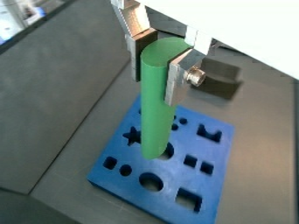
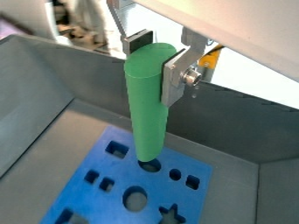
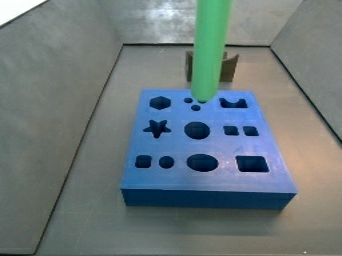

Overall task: Pick up the oval object. Move up. Place the oval object on the fixture. Regrasp the oval object. Move to above the board. Insert the oval object.
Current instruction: Insert the oval object.

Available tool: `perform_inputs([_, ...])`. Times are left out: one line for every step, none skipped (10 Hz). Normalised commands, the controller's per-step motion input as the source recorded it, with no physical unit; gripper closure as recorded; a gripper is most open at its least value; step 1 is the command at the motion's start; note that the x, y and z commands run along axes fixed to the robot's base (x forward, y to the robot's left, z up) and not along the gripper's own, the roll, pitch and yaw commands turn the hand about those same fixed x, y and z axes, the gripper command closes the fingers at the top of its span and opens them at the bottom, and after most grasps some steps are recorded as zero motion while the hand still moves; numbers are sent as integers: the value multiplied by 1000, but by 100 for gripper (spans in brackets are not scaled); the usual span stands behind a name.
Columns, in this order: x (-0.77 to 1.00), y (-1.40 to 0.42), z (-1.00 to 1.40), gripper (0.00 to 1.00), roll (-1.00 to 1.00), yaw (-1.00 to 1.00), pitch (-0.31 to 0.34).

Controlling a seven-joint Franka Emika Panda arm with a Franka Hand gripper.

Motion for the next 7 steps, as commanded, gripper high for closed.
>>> perform_inputs([74, -254, -97, 100, 0, -846, -76])
perform_inputs([89, -223, -109, 100, 0, -817, -139])
perform_inputs([80, -246, -146, 100, 10, -834, -99])
perform_inputs([63, -209, -126, 100, 7, -880, -64])
perform_inputs([57, -180, -143, 100, 14, -900, -54])
perform_inputs([54, -169, -171, 100, 26, -906, -47])
perform_inputs([34, -83, -220, 100, 43, -949, -44])
